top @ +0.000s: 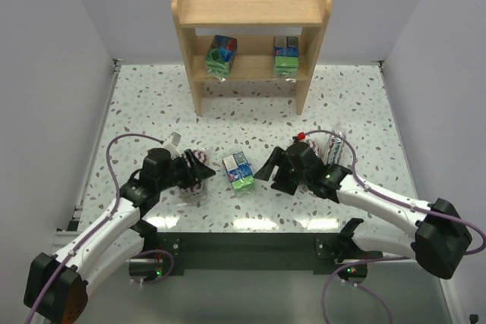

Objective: Place and organize the cleaning sponges onto the shelf

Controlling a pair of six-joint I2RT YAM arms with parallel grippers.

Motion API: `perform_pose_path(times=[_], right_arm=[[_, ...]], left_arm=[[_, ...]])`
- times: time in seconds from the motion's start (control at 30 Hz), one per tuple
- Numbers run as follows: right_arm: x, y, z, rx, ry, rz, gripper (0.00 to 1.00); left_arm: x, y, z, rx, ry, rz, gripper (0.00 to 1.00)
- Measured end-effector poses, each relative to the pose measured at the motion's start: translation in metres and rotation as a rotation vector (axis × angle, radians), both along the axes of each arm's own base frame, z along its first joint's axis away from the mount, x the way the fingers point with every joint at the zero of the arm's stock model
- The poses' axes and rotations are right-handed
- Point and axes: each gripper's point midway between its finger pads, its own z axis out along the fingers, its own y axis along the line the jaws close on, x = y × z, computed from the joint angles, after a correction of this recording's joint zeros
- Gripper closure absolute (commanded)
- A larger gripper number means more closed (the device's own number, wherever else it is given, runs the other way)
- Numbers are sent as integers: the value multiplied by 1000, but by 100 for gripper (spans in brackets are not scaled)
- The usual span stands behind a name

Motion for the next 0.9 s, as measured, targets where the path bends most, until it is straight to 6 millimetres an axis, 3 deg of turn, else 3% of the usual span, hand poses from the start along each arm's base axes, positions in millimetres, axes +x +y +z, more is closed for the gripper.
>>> perform_pose_path(times=[0.1,0.3,0.5,0.67,0.9], right_arm=[[-8,11,3,116,66,-55,24],[0,40,30,318,116,-114,26],[-12,65,-2,311,249,-115,28],[-23,73,-4,313,276,-101,30],[-15,72,-16,292,276,-152,39]], left_arm=[[0,4,1,7,-2,26,41],[0,12,2,15,2,81,40],[-2,17,-1,29,21,105,40],[-1,18,2,23,16,115,40],[-1,17,2,20,21,119,40]])
